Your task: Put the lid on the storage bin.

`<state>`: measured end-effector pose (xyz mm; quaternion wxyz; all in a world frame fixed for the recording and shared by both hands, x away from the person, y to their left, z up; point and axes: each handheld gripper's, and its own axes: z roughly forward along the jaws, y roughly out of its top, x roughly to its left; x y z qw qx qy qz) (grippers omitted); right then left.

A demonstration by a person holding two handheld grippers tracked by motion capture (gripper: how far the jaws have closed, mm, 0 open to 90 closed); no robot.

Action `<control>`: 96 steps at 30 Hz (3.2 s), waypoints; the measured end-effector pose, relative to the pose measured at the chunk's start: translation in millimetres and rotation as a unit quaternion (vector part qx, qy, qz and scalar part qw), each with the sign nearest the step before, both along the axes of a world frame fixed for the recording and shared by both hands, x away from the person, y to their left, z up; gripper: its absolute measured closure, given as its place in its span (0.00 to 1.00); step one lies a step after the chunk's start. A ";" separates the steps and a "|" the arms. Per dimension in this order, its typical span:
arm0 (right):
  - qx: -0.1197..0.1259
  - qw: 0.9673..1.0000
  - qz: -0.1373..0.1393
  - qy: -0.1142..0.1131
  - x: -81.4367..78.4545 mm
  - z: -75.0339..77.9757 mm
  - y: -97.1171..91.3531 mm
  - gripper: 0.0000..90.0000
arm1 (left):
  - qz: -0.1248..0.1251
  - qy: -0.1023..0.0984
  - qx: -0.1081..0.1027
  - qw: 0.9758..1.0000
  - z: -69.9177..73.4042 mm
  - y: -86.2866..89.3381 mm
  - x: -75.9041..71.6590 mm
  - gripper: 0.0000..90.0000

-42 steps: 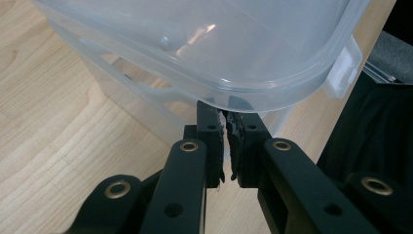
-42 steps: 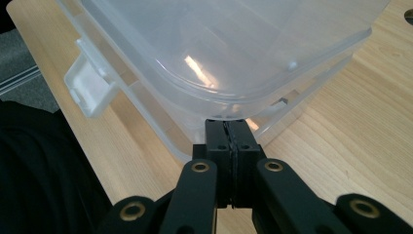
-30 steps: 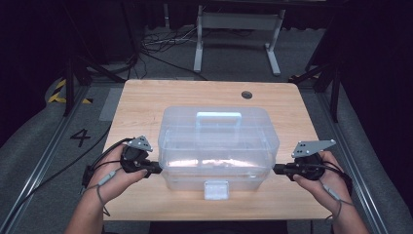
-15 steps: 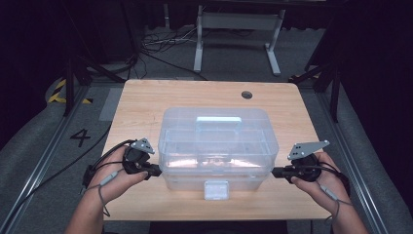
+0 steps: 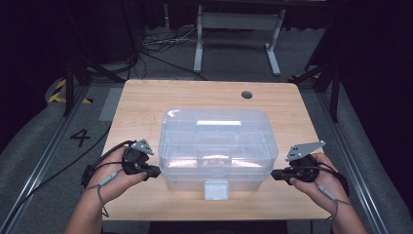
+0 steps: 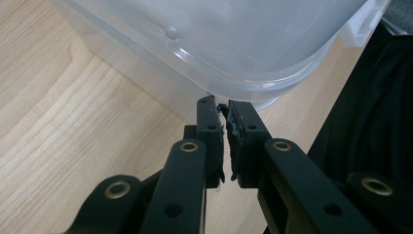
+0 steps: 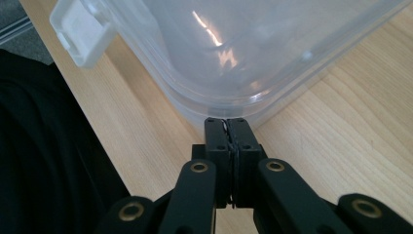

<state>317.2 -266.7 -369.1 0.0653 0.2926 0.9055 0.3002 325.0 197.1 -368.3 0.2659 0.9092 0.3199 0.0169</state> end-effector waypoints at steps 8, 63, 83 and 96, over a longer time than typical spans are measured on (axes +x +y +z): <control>-0.006 1.000 0.005 0.011 -0.1 -0.3 -1.3 0.99 | 0.011 0.002 -0.011 1.000 -0.5 6.0 -1.0 0.92; 0.108 0.974 -0.174 -0.101 73.2 -20.0 -99.2 0.96 | 0.170 -0.125 -0.111 0.971 -32.4 68.6 49.3 0.80; 0.094 0.975 -0.179 -0.097 94.9 -71.4 -101.6 0.92 | 0.165 -0.111 -0.084 0.976 -73.0 67.3 61.4 0.78; 0.083 0.977 -0.172 -0.091 97.3 -92.8 -93.7 0.91 | 0.162 -0.102 -0.073 0.979 -93.2 62.5 60.4 0.78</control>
